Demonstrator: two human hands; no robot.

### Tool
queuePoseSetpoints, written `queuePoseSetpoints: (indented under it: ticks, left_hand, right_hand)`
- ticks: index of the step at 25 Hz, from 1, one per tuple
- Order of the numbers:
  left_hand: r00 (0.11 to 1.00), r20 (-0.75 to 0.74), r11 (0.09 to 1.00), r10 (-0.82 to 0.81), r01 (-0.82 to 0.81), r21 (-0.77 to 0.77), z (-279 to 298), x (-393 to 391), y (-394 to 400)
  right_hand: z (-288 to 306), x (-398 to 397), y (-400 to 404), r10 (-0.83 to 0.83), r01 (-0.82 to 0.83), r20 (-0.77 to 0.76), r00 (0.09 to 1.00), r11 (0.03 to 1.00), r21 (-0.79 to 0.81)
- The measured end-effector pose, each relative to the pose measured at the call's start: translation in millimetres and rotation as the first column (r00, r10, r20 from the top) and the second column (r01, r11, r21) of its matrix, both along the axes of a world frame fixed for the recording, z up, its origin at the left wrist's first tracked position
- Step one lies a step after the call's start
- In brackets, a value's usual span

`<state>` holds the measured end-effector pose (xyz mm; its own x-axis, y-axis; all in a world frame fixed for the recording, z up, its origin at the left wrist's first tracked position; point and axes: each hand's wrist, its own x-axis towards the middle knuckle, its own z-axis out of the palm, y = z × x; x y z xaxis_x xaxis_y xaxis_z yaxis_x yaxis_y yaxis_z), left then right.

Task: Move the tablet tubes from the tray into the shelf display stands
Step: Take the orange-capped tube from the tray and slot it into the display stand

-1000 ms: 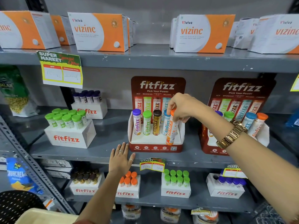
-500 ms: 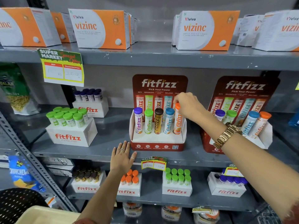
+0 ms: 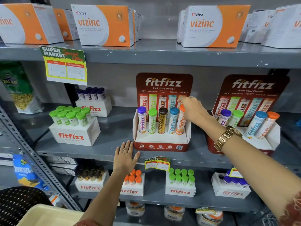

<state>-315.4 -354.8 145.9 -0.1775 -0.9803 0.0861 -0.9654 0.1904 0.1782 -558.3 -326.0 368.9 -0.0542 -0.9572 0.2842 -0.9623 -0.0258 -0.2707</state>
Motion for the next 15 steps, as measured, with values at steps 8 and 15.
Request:
queuePoseSetpoints:
  ticks: [8, 15]
  left_hand:
    - [1.000, 0.000, 1.000, 0.011, -0.011, 0.001, -2, -1, 0]
    - [1.000, -0.004, 1.000, 0.010, -0.010, -0.010, -6, 1, -2]
  right_hand:
    - [1, -6, -4, -0.105, 0.106, -0.020, 0.994, 0.994, 0.036]
    - [-21, 1, -9, -0.041, 0.050, -0.075, 0.996, 0.991, 0.121]
